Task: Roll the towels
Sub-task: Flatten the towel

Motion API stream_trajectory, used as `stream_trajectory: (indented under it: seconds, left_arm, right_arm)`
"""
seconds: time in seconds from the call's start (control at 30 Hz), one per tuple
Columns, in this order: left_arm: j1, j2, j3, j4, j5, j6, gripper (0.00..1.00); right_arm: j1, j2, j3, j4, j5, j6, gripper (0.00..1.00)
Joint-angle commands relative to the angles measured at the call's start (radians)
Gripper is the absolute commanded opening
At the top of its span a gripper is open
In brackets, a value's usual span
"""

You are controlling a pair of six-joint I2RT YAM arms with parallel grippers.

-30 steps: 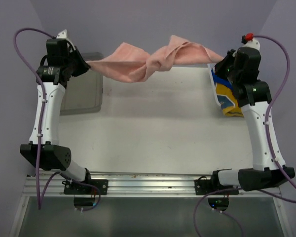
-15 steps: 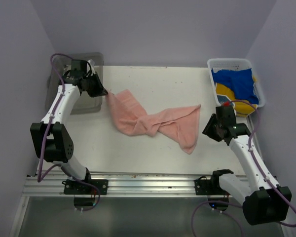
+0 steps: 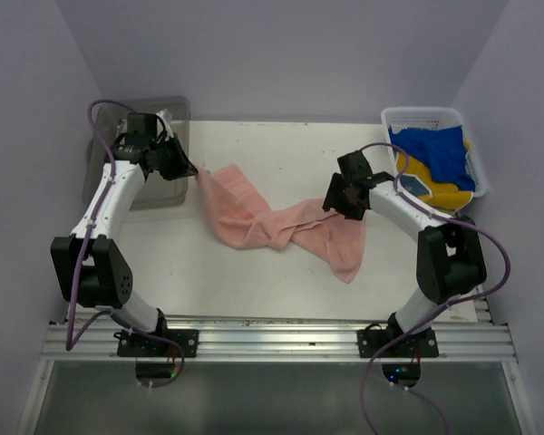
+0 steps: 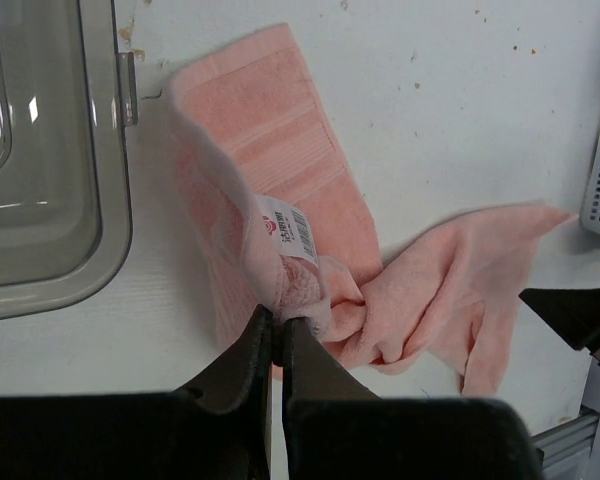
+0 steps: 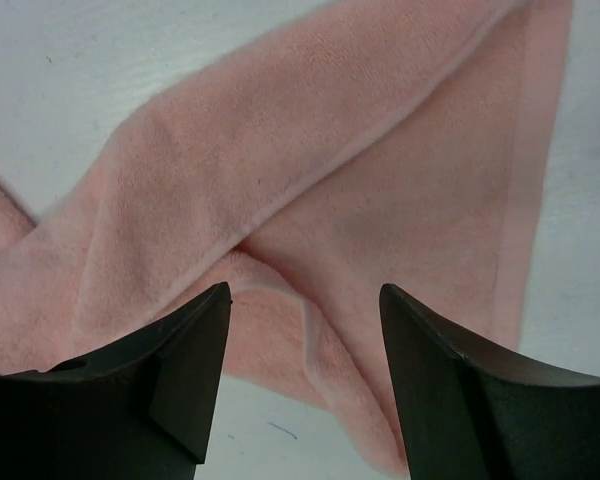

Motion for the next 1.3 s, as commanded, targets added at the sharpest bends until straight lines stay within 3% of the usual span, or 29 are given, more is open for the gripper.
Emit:
stream_trajectory:
  seconds: [0.0, 0.2, 0.4, 0.87, 0.97, 1.0, 1.07, 1.1, 1.27]
  left_arm:
    - [-0.004, -0.055, 0.011, 0.007, -0.007, 0.018, 0.00]
    - [-0.004, -0.067, 0.011, -0.005, -0.007, 0.020, 0.00]
    - [-0.004, -0.075, 0.019, -0.017, -0.006, 0.031, 0.00]
    - [-0.004, -0.076, 0.017, -0.014, 0.006, 0.024, 0.00]
    - [-0.004, -0.082, 0.020, -0.020, -0.001, 0.032, 0.00]
    - [-0.003, -0.085, 0.022, -0.025, -0.004, 0.032, 0.00]
    - [-0.004, -0.085, 0.023, -0.026, -0.006, 0.032, 0.00]
    - [-0.004, -0.084, 0.023, -0.025, -0.006, 0.032, 0.00]
    - [-0.004, -0.038, 0.094, -0.014, 0.028, 0.009, 0.00]
  right_arm:
    - [0.020, 0.078, 0.103, 0.069, -0.050, 0.013, 0.65]
    - [0.020, 0.116, 0.106, 0.061, 0.028, 0.032, 0.67]
    - [-0.155, 0.075, 0.017, 0.130, 0.005, -0.008, 0.66]
    - [-0.223, 0.321, 0.261, 0.078, 0.085, -0.070, 0.60]
    - [-0.223, 0.366, 0.296, 0.063, 0.074, -0.059, 0.48]
    - [-0.221, 0.372, 0.312, 0.057, 0.066, -0.056, 0.29]
    - [-0.221, 0.366, 0.321, 0.058, 0.053, -0.050, 0.05]
    - [-0.223, 0.345, 0.329, 0.061, 0.051, -0.051, 0.00]
    - [-0.220, 0.243, 0.485, 0.067, -0.006, -0.041, 0.00]
